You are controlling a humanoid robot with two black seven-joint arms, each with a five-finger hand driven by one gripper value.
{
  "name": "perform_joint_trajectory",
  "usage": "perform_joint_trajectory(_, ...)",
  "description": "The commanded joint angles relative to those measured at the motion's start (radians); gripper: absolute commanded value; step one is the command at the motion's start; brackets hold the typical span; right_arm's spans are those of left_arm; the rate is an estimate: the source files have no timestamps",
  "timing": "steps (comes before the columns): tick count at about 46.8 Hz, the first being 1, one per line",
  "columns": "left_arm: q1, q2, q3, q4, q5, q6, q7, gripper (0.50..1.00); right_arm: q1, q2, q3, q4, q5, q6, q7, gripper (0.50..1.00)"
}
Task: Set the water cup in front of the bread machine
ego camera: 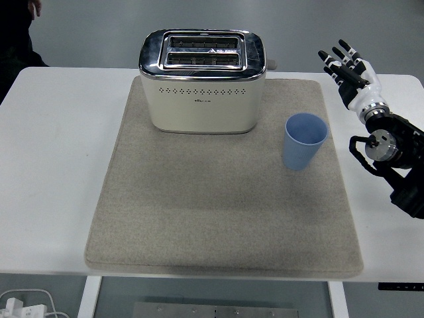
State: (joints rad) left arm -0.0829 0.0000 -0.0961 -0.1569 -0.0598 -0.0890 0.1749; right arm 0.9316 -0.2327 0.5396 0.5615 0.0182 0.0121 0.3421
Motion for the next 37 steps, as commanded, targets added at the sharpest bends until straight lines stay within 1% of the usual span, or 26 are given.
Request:
perform_joint_trajectory(1, 0.000, 0.000, 0.001, 0.002, 0.000, 0.000, 0.000, 1.000, 0.000, -0.030, -0.006, 0.000, -0.006, 0.020, -0.002, 0.928)
perform_joint_trajectory(7, 0.000, 0.000, 0.001, 0.005, 0.000, 0.000, 0.000, 1.000, -0.016, -0.086, -0.010, 0.000, -0.006, 0.080, -0.006, 0.928)
perform_joint_trajectory(15, 0.000, 0.000, 0.001, 0.002, 0.000, 0.000, 0.000, 1.000, -0.037, -0.129, -0.012, 0.000, -0.007, 0.126, -0.006, 0.928)
perform_joint_trajectory(18, 0.000, 0.000, 0.001, 0.002, 0.000, 0.000, 0.000, 1.000, -0.054, -0.155, -0.012, 0.000, -0.009, 0.153, -0.006, 0.928)
perform_joint_trajectory(27, 0.000, 0.000, 0.001, 0.004, 0.000, 0.000, 0.000, 1.000, -0.088, -0.204, -0.015, 0.001, -0.011, 0.250, -0.006, 0.928)
perform_joint_trajectory(37, 0.000, 0.000, 0.001, -0.003, 0.000, 0.000, 0.000, 1.000, -0.137, -0.258, -0.015, 0.012, -0.012, 0.388, -0.003, 0.928)
